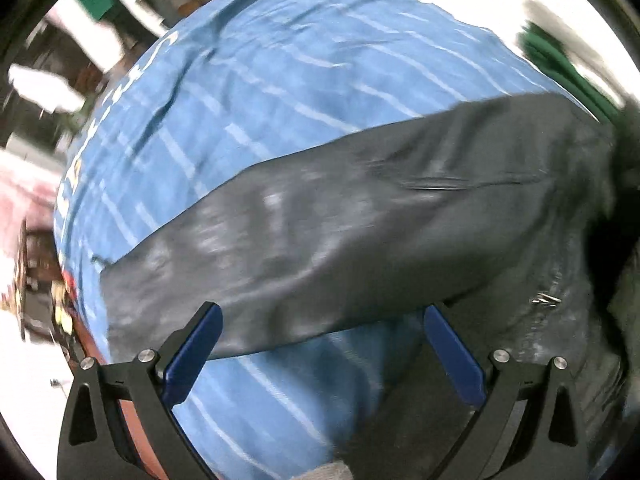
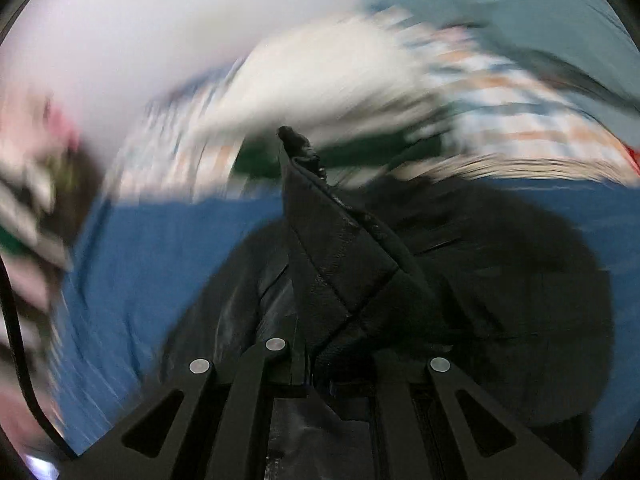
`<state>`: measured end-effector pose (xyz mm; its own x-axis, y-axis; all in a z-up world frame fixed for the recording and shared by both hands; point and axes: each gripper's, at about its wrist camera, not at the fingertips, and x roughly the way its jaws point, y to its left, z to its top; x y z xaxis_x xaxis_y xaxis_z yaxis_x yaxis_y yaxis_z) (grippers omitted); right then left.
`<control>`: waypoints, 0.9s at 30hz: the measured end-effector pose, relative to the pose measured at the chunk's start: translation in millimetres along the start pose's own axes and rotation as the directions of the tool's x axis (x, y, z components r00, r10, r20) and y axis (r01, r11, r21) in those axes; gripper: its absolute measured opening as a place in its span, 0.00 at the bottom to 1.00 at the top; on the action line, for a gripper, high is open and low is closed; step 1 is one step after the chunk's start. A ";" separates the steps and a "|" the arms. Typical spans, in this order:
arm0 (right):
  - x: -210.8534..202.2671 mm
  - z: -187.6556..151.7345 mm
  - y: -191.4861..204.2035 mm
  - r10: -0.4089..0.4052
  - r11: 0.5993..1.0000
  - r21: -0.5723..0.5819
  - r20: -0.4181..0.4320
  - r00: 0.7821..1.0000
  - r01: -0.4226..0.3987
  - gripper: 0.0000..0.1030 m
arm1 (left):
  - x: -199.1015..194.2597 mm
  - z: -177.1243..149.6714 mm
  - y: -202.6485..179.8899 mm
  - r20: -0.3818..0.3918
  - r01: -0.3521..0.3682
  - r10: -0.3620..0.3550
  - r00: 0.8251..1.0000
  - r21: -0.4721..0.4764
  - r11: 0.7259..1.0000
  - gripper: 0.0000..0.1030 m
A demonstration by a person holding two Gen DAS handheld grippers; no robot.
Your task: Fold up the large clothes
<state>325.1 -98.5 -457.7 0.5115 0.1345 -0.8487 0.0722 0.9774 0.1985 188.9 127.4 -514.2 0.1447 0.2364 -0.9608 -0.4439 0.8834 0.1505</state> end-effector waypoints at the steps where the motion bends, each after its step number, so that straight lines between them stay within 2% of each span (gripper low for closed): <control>1: 21.3 -10.3 22.4 -0.019 0.998 -0.054 -0.047 0.999 0.016 0.05 | 0.8 -1.5 8.0 -0.006 -0.002 0.002 1.000 -0.017 1.000 1.00; 3: 50.9 -36.0 45.1 -0.055 0.989 -0.143 -0.120 0.991 0.037 0.05 | 5.9 -4.0 29.5 -0.032 -0.006 0.004 0.999 -0.055 0.998 1.00; 5: 80.2 -55.1 72.7 -0.127 0.968 -0.240 -0.227 0.966 0.071 0.10 | 11.6 -10.4 49.9 -0.072 -0.005 -0.002 0.997 -0.102 0.995 1.00; 6: 82.0 -56.2 74.7 -0.142 0.964 -0.254 -0.236 0.961 0.080 0.10 | 14.6 -14.2 61.9 -0.093 0.001 -0.014 0.996 -0.136 0.991 1.00; 7: 79.0 -55.3 77.9 -0.136 0.965 -0.252 -0.241 0.961 0.073 0.17 | 18.0 -16.5 75.8 -0.109 0.010 -0.029 0.994 -0.174 0.985 1.00; 8: 68.6 -53.2 78.4 -0.061 0.979 -0.204 -0.283 0.957 0.002 0.38 | 20.8 -20.4 90.1 -0.123 0.023 -0.051 0.991 -0.219 0.975 1.00; 10: 46.1 -49.1 68.9 0.040 0.991 -0.111 -0.315 0.948 -0.079 0.63 | 26.6 -28.0 115.9 -0.136 0.056 -0.103 0.985 -0.308 0.950 0.99; 11: 30.6 -49.1 64.2 0.062 0.991 -0.092 -0.308 0.949 -0.094 0.64 | 31.1 -31.2 129.2 -0.138 0.075 -0.132 0.982 -0.358 0.931 0.99; 13: 4.3 -53.0 58.3 0.068 0.992 -0.079 -0.305 0.950 -0.096 0.64 | 44.8 -36.0 153.8 -0.129 0.128 -0.211 0.969 -0.467 0.875 0.99; 14: -1.8 -49.7 35.7 0.068 0.993 -0.067 -0.309 0.949 -0.093 0.64 | 51.7 -36.9 162.1 -0.124 0.149 -0.243 0.962 -0.506 0.849 0.99; 16: -12.4 -56.5 17.1 0.071 0.996 -0.025 -0.336 0.939 -0.085 0.64 | 69.0 -38.5 182.0 -0.096 0.195 -0.317 0.944 -0.612 0.766 0.98; 18: 0.3 -35.8 -18.7 0.078 0.997 0.012 -0.369 0.926 -0.079 0.64 | 86.6 -40.9 203.0 -0.040 0.233 -0.373 0.927 -0.718 0.656 0.98; 20: 5.2 -38.1 -33.5 0.080 0.997 0.044 -0.401 0.913 -0.068 0.64 | 100.3 -42.3 219.5 0.004 0.243 -0.398 0.917 -0.798 0.551 0.98; 21: 9.5 -40.7 -42.6 0.089 0.995 0.069 -0.411 0.907 -0.067 0.64 | 103.7 -42.2 223.1 0.017 0.237 -0.397 0.918 -0.826 0.511 0.98; 22: 16.5 -38.9 -50.2 0.097 0.994 0.086 -0.416 0.904 -0.067 0.64 | 107.1 -40.5 226.9 0.018 0.221 -0.389 0.921 -0.847 0.483 0.98; 24: 22.6 -45.7 -57.1 0.125 0.988 0.139 -0.421 0.898 -0.073 0.64 | 102.5 -39.3 224.1 0.017 0.193 -0.365 0.931 -0.870 0.454 0.96; 26: 27.9 -46.6 -54.3 0.145 0.980 0.182 -0.417 0.897 -0.074 0.64 | 92.3 -32.4 228.6 0.034 0.186 -0.319 0.947 -0.867 0.462 0.81; 27: 29.0 -45.8 -50.8 0.153 0.978 0.193 -0.412 0.898 -0.079 0.64 | 85.6 -27.7 232.6 0.069 0.213 -0.306 0.949 -0.858 0.468 0.80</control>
<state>297.0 -136.8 -514.8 0.1175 0.3379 -0.9338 0.1957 0.9140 0.3553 73.6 341.9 -567.9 0.3341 -0.0185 -0.9423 -0.9353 0.1168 -0.3340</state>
